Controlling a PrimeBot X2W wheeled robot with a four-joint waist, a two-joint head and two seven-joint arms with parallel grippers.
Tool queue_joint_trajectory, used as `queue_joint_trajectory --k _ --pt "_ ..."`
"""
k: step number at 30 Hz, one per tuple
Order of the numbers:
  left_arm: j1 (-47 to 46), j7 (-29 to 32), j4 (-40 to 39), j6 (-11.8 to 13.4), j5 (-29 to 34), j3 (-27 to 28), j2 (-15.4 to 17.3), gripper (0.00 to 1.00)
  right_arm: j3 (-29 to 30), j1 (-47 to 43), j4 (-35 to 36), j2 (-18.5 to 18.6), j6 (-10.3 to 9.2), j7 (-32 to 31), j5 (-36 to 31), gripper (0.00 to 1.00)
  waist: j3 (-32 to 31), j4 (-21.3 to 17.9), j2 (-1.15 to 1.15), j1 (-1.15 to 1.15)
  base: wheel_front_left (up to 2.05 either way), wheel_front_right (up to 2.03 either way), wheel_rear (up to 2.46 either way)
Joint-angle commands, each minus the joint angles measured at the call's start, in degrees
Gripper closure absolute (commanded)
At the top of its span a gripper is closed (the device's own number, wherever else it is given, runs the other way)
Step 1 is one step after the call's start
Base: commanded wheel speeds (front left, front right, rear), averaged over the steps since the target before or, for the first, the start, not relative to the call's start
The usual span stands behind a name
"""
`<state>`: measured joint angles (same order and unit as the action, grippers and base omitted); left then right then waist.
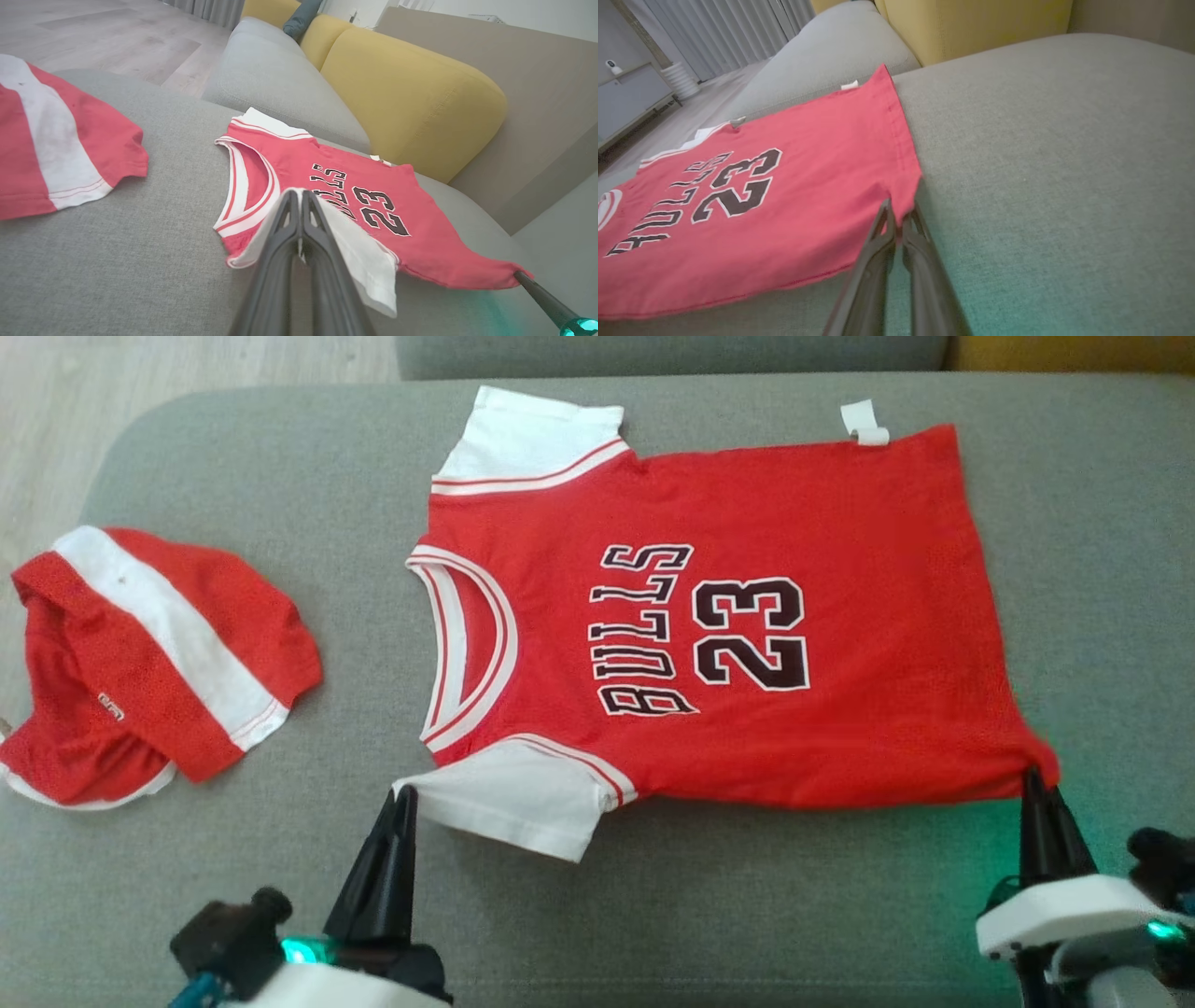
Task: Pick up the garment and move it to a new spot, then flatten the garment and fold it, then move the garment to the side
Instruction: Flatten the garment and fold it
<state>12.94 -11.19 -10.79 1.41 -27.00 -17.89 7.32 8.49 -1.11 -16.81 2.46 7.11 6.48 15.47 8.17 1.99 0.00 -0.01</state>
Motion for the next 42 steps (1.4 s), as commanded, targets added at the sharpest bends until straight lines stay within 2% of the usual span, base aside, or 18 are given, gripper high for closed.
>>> queue_joint_trajectory --k 1,9,16,21,32,33,35,37,38,39,40,41,42 --pt "-2.73 -0.65 -1.58 -0.21 -0.28 1.84 0.00 1.00 -1.38 2.52 1.37 0.43 0.37 -0.04 -0.08 1.00 0.41 0.06 0.00 0.01 0.00 0.00 0.00" --pt "-9.20 -2.20 4.50 -1.28 -0.80 2.90 -0.99 1.00 -1.68 7.03 -4.31 0.43 0.37 0.44 0.87 1.00 3.17 -0.03 0.00 0.01 0.00 0.00 0.00" --pt "-20.31 -3.33 9.83 -2.17 0.66 4.49 -1.86 1.00 -2.38 13.37 -6.48 0.43 0.37 1.60 2.76 1.00 6.50 -0.99 0.00 0.01 0.00 0.00 0.00" --pt "-29.09 -3.71 17.91 -3.42 2.23 5.36 -2.50 1.00 -2.32 19.92 -10.46 0.43 0.37 2.34 2.85 1.00 9.94 -2.25 0.00 0.01 0.00 0.00 0.00" --pt "-37.22 -3.80 26.95 -5.38 4.75 8.01 -3.79 1.00 -3.81 27.99 -18.56 0.42 0.37 4.85 1.99 1.00 12.79 -2.63 0.00 0.01 0.00 0.00 0.00" --pt "-37.76 -3.80 27.50 -5.52 5.02 8.16 -3.88 1.00 -3.89 28.41 -19.06 0.42 0.37 5.09 1.99 0.94 12.85 -2.61 0.00 0.01 0.00 0.00 0.00" --pt "-38.82 -3.80 28.49 -5.74 5.42 8.50 -4.05 1.00 -3.99 29.26 -19.99 0.42 0.37 5.58 1.97 0.69 12.93 -2.63 0.00 0.01 0.00 0.00 0.00" --pt "-39.79 -3.80 29.21 -5.90 5.82 8.75 -4.19 1.00 -4.02 30.18 -20.75 0.42 0.37 6.13 2.03 0.00 13.03 -2.74 0.00 0.01 0.00 0.00 0.00" --pt "-40.20 -3.80 29.62 -5.94 6.13 8.84 -4.24 1.00 -4.08 30.66 -21.03 0.42 0.37 6.42 2.09 0.00 13.09 -2.81 0.00 0.01 0.00 0.00 0.00" --pt "-40.57 -3.80 29.98 -5.94 6.46 8.97 -4.28 0.82 -4.13 31.11 -21.20 0.42 0.37 6.72 2.17 0.00 13.13 -2.89 0.00 0.01 0.00 0.00 0.00" --pt "-40.84 -3.80 30.28 -5.96 6.74 9.13 -4.31 0.57 -4.20 31.52 -21.28 0.42 0.37 6.99 2.27 0.00 13.16 -2.97 0.00 0.01 0.00 0.00 0.00" --pt "-41.00 -3.80 30.53 -5.98 6.95 9.28 -4.34 0.17 -4.28 31.87 -21.23 0.42 0.37 7.24 2.42 0.00 13.18 -3.06 0.00 0.01 0.00 0.00 0.00" --pt "-41.00 -3.80 30.53 -5.98 6.95 9.28 -4.34 0.17 -4.28 31.87 -21.23 0.42 0.37 7.24 2.42 0.00 13.18 -3.06 0.00 0.01 0.00 0.00 0.00"
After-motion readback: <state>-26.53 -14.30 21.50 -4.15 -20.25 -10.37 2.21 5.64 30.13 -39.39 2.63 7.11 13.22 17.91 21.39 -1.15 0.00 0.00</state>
